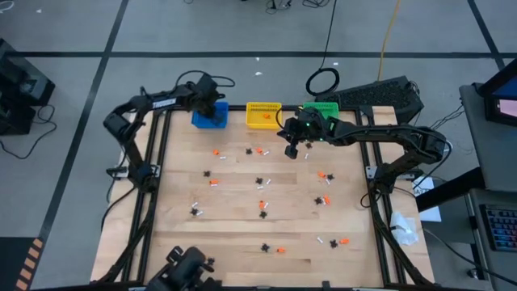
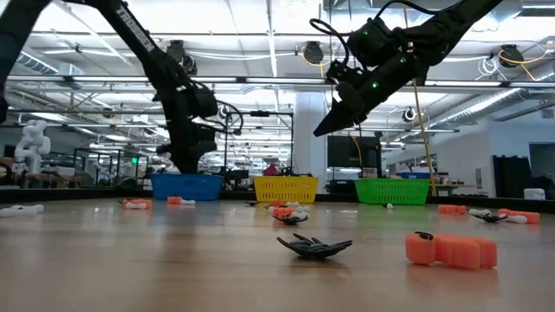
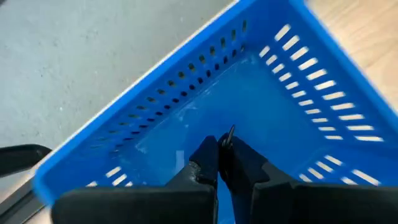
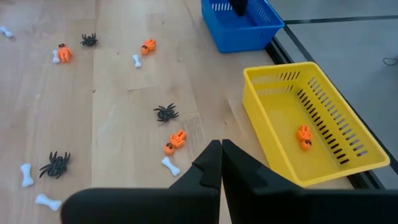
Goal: Sort Halloween decoration
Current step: Put the black spider toy into the blue bin, then put the white bone toy into the green bin
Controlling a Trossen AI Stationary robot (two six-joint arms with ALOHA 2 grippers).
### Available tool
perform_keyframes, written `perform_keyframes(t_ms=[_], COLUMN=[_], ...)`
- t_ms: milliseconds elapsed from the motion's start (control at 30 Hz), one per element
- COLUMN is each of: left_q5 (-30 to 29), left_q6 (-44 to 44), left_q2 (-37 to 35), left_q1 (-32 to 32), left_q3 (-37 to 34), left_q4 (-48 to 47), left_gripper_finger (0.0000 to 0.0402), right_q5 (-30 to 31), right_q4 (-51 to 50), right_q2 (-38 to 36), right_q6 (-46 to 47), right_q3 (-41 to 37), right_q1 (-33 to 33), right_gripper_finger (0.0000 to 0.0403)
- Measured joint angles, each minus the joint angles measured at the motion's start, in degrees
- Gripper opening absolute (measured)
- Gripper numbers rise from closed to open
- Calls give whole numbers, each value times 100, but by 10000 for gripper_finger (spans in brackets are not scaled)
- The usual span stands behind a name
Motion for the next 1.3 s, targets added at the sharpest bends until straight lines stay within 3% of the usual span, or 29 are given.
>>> perform_keyframes(t_ms=[367,667,767,1033,1300], left_q5=[-10,-30,-28,-24,16], left_q6=[44,371,541,798,740], left_q2=[418,418,389,17,-452], left_q1=[20,16,16,-43,-265], left_q3=[105,105,105,103,-225], left_q4=[-27,-128,-127,275,1107], left_gripper_finger=[15,101,112,63,3], right_q5=[0,0,0,-2,-19], right_q4=[0,0,1,0,106], right_q2=[0,0,1,1,72], right_q6=[-9,-32,-81,-65,-26], right_q3=[0,0,0,0,4], right_q1=[0,0,0,0,108], right_gripper_finger=[0,0,0,5,43])
